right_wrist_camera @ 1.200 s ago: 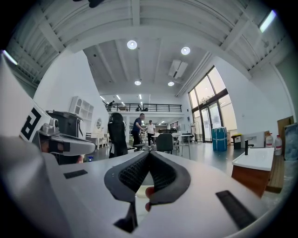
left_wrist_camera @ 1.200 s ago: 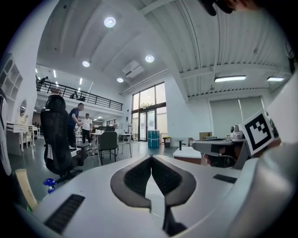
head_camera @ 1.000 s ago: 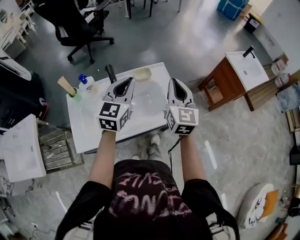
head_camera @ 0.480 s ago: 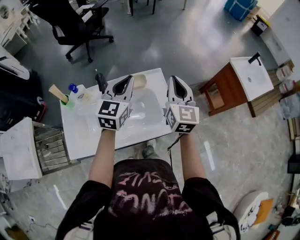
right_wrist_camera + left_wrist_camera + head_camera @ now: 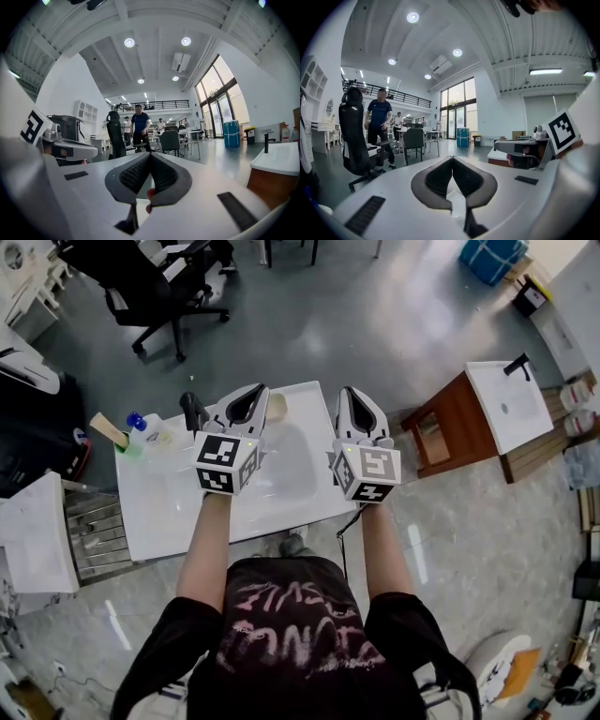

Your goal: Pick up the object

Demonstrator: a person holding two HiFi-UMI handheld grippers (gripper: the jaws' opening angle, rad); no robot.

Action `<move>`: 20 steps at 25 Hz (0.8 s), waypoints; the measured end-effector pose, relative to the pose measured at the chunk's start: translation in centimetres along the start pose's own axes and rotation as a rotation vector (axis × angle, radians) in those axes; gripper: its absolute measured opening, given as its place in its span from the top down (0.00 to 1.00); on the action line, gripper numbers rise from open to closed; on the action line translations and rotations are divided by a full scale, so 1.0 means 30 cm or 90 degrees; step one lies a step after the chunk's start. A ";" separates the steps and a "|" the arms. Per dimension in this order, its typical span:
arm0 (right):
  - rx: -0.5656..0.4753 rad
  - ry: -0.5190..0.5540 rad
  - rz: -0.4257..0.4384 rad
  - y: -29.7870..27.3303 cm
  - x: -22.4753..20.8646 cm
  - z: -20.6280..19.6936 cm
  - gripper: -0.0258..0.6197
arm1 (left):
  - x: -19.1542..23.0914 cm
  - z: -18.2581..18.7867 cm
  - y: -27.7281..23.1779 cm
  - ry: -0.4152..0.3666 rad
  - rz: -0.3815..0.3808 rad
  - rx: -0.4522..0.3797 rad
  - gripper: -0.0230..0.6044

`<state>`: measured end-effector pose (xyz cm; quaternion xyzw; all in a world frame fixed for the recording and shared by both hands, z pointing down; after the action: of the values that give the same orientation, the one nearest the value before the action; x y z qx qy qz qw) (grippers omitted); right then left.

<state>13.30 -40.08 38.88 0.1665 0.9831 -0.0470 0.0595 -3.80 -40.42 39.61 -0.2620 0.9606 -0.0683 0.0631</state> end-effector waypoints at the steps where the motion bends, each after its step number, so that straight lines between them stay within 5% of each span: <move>1: -0.001 0.000 -0.001 -0.005 -0.009 0.000 0.94 | -0.001 -0.001 -0.010 -0.001 0.000 0.001 0.94; 20: 0.051 -0.019 0.000 -0.113 -0.117 -0.147 0.94 | -0.016 -0.185 -0.187 0.017 -0.020 0.075 0.94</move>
<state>15.01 -43.91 43.95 0.1683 0.9794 -0.0888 0.0672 -1.48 -44.41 46.02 -0.2719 0.9515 -0.1289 0.0643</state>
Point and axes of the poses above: the fingertips, and each gripper's own axes: y backward along the fingers, x to its left, z out of its top, the point moved 3 cm from there along y, backward along the fingers, and after that the axes turned 5 degrees about -y, right-handed, at the moved point
